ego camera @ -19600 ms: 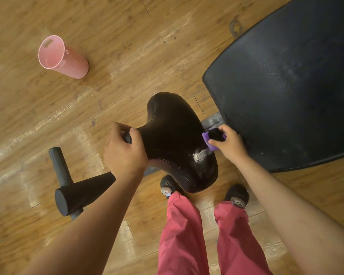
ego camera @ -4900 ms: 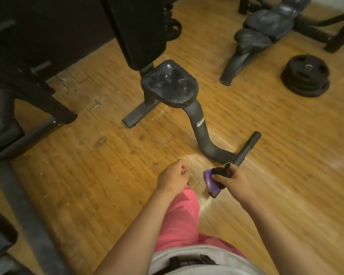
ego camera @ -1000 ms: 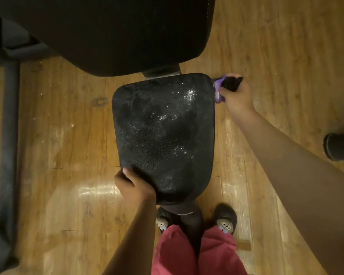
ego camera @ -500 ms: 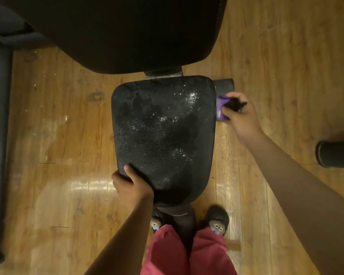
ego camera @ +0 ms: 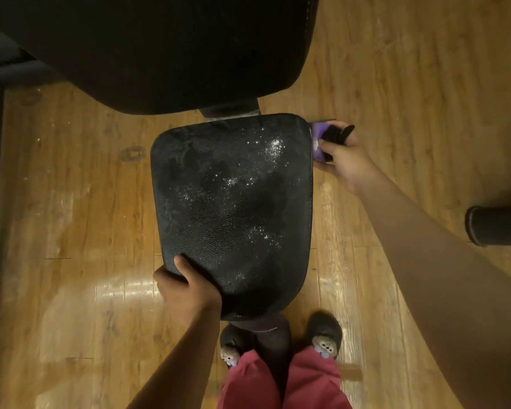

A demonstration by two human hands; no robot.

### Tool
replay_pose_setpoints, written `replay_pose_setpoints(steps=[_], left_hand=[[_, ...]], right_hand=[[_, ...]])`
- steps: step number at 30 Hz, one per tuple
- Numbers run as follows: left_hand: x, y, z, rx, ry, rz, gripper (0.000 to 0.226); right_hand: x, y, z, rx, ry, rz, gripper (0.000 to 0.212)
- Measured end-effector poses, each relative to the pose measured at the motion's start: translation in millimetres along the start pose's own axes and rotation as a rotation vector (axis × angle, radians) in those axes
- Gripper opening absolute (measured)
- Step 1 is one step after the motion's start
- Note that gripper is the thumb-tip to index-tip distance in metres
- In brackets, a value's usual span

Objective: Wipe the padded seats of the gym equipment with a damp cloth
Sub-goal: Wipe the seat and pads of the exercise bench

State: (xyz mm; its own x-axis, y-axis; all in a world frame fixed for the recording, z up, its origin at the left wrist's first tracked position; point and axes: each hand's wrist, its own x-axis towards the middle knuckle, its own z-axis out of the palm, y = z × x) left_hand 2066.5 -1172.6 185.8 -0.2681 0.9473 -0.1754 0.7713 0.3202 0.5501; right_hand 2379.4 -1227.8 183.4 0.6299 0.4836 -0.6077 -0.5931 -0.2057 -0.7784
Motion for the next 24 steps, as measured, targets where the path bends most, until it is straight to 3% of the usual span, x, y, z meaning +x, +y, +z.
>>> replay_pose_setpoints(steps=[4, 8, 18, 24], left_hand=[[-0.9, 2.3, -1.9, -0.004, -0.010, -0.007, 0.041], [-3.7, 4.8, -2.5, -0.025, -0.017, -0.005, 0.039], [-3.5, 3.8, -2.4, -0.024, -0.010, -0.016, 0.043], [-3.1, 2.1, -4.3, -0.044, -0.057, -0.018, 0.043]], right_hand=[[-36.4, 19.8, -5.1, 0.055, 0.010, 0.049, 0.032], [-51.0, 25.8, -5.1, -0.032, 0.052, -0.113, 0.031], [-0.6, 11.4, 10.8, -0.052, 0.104, -0.157, 0.032], [-75.4, 51.6, 1.3, 0.056, 0.055, -0.129, 0.043]])
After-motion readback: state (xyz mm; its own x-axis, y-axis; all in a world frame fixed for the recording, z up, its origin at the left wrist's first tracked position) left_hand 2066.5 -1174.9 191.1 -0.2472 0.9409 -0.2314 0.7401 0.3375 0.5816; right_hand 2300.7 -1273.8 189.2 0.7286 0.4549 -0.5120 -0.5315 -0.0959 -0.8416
